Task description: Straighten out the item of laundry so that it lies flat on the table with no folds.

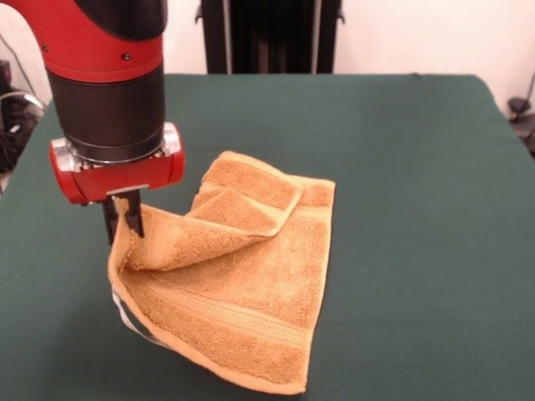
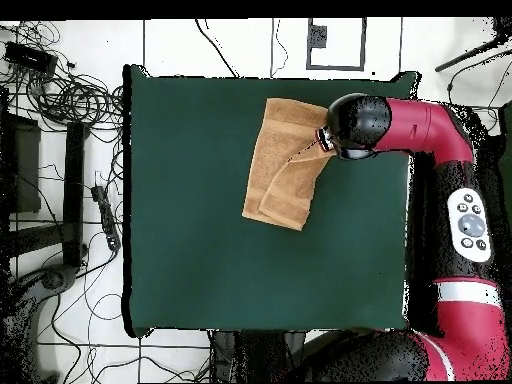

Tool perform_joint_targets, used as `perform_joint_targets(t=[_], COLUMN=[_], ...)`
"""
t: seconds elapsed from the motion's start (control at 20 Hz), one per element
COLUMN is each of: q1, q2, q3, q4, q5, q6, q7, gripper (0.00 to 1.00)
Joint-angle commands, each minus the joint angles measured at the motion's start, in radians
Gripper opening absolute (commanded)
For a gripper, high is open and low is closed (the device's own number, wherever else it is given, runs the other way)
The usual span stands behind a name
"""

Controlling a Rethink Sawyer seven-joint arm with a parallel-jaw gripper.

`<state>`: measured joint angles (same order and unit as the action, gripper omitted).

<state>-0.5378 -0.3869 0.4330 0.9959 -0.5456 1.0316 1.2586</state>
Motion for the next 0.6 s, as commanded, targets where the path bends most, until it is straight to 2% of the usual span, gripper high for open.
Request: perform_joint_targets(t=[0.05, 0.6], q1=[-0.015, -0.054], q2=[-0.022, -0.030], q3=[0.077, 0.090], q4=[0.135, 0.160], q5=[-0.030, -0.038], q6=[0.004, 0.026], q7=[-0.334, -0.399], gripper=[0.00, 0.00])
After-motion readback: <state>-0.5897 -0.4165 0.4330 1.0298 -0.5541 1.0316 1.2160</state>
